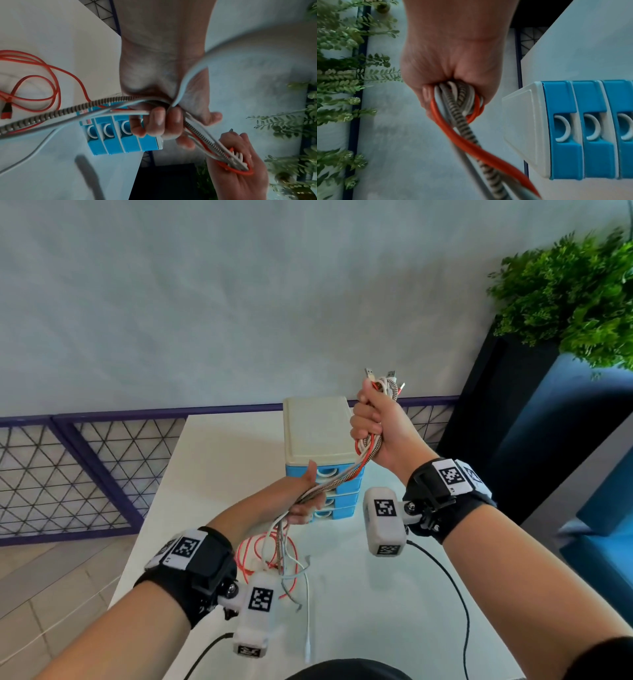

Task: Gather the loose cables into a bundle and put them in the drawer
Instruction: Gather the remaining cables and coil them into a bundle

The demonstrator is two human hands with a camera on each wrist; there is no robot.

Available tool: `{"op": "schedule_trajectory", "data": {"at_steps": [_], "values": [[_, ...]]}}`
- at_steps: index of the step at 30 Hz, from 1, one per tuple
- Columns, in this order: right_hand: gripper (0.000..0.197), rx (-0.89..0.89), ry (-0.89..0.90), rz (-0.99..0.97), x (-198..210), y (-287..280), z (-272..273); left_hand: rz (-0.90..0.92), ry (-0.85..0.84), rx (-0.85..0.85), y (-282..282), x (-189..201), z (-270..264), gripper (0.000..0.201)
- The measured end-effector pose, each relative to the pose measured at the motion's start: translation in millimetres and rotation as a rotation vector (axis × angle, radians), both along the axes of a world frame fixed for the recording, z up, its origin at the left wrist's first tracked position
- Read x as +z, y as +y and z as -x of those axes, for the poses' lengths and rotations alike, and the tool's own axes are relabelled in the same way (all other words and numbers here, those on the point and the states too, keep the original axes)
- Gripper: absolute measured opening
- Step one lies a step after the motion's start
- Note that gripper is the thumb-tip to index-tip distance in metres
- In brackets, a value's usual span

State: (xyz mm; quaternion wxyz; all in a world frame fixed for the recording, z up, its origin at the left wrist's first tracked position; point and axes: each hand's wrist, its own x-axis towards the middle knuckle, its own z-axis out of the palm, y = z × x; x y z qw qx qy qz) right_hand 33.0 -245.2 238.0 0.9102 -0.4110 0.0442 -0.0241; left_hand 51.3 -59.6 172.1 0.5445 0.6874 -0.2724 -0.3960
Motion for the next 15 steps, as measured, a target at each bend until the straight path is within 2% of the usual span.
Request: {"op": "schedule_trajectory", "data": {"at_steps": [3,6,8,11,15], "values": [[0.033,-0.011,0.036,0.125,0,-5,2,-0.025,-0.042,-0.046,8,5,-7,0.052],[0.030,-0.051,0.078,0.293,-2,-10,3,-0.177,-0.353,-0.068,12,15,-14,0.032],[0.029,-0.028,0.115,0.393,-4,-11,6,-0.240,-0.566,-0.039,8,20,-20,0.025],[0.025,0.063,0.138,0.548,-6,-10,8,-0.240,-0.809,0.055,3,24,-25,0.018],[0.021,0.214,0.156,0.878,-13,-7,11,-0.196,-1.100,0.154,2,29,-24,0.014]]}}
